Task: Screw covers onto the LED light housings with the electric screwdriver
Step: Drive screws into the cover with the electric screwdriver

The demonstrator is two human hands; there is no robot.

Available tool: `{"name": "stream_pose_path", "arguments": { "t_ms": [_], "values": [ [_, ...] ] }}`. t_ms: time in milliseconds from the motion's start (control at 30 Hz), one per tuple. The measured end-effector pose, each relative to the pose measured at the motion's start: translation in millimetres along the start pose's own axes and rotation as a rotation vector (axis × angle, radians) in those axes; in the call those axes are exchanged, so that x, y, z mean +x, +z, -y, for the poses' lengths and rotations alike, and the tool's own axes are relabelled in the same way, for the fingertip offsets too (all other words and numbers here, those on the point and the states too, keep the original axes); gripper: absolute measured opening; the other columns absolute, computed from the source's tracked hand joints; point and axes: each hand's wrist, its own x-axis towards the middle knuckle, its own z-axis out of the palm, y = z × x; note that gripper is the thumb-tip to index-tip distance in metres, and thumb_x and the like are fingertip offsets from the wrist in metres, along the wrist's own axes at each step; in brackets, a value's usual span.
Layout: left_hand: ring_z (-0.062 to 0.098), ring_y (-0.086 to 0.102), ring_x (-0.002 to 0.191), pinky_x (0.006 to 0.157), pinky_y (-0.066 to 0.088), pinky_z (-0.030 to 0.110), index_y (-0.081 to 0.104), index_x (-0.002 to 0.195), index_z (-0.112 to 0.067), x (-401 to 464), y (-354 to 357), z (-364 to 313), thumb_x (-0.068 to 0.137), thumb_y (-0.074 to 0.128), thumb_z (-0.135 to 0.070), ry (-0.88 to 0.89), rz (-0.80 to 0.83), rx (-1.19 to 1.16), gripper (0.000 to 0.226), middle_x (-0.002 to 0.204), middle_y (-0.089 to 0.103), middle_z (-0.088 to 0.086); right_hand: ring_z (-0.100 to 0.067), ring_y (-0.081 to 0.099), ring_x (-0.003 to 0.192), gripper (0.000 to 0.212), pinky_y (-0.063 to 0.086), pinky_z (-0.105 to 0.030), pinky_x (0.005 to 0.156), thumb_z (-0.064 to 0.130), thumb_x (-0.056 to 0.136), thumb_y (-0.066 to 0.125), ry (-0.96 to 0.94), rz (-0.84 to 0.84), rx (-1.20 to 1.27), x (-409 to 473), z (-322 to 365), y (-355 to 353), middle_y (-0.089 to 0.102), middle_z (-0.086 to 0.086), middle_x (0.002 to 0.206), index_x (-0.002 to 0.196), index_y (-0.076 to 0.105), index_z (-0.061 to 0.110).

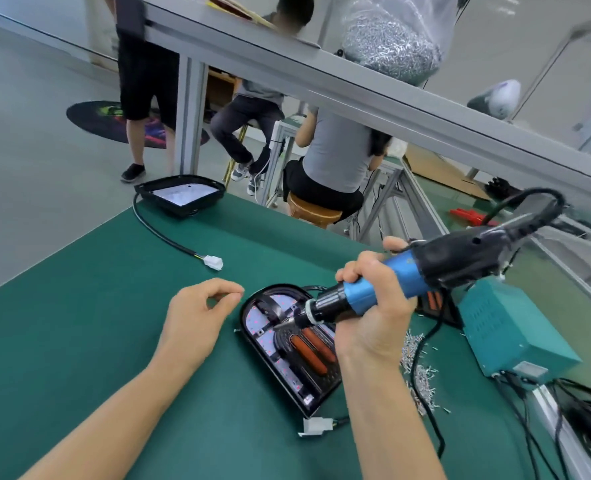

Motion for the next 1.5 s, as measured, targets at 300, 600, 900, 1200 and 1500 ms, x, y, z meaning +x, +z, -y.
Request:
{"name": "stream_pose_path", "arguments": {
  "t_ms": [300, 600, 900, 1200, 1500],
  "values": [
    [0.009, 0.059, 0.070, 0.073, 0.044, 0.020, 0.074, 0.083, -0.024, -9.6, 15.1, 16.4, 0.084, 0.070, -0.012, 0.043, 0.101, 0.083, 0.012, 0.077, 0.072, -0.005, -0.017, 0.049, 0.054, 0.031, 0.046, -0.021, 0.059, -0.004, 0.069, 0.058, -0.036, 0.074, -0.176, -2.9, -33.7, 10.1, 0.051, -0.001, 0.056, 0.094, 0.053, 0.015],
    [0.019, 0.058, 0.072, 0.074, 0.044, 0.026, 0.074, 0.086, -0.026, -9.3, 16.6, 18.0, 0.084, 0.069, -0.012, 0.044, 0.099, 0.104, 0.015, 0.080, 0.068, 0.007, -0.016, 0.050, 0.052, 0.029, 0.046, -0.019, 0.057, -0.004, 0.068, 0.062, 0.002, 0.068, -0.189, -4.0, -46.1, 8.6, 0.053, -0.002, 0.060, 0.085, 0.057, 0.020],
    [0.009, 0.060, 0.073, 0.072, 0.043, 0.016, 0.072, 0.092, -0.023, -10.0, 14.7, 15.4, 0.084, 0.068, -0.009, 0.031, 0.110, 0.049, 0.017, 0.072, 0.072, -0.013, -0.018, 0.049, 0.054, 0.029, 0.047, -0.025, 0.062, 0.000, 0.069, 0.061, -0.019, 0.000, -0.151, -1.9, -28.4, 1.5, 0.052, -0.003, 0.062, 0.091, 0.054, 0.017],
    [-0.003, 0.064, 0.073, 0.069, 0.042, 0.002, 0.074, 0.078, -0.024, -11.4, 25.7, -22.2, 0.084, 0.068, -0.009, 0.112, 0.155, -0.092, 0.018, 0.078, 0.072, -0.017, -0.011, 0.047, 0.052, 0.029, 0.044, -0.023, 0.061, 0.001, 0.076, 0.055, -0.085, -0.240, 0.088, 10.7, 42.4, -60.2, 0.047, 0.004, 0.065, 0.097, 0.053, 0.021],
    [0.008, 0.058, 0.090, 0.078, 0.036, 0.023, 0.075, 0.094, -0.027, -31.3, 132.6, -92.5, 0.089, 0.062, -0.024, 0.551, 0.489, 0.372, 0.014, 0.094, 0.071, -0.012, -0.012, 0.048, 0.052, 0.030, 0.045, -0.026, 0.064, 0.004, 0.072, 0.058, -0.337, -0.480, -0.094, -2.2, 105.2, -126.1, 0.046, 0.002, 0.064, 0.096, 0.055, 0.022]
  ]
}}
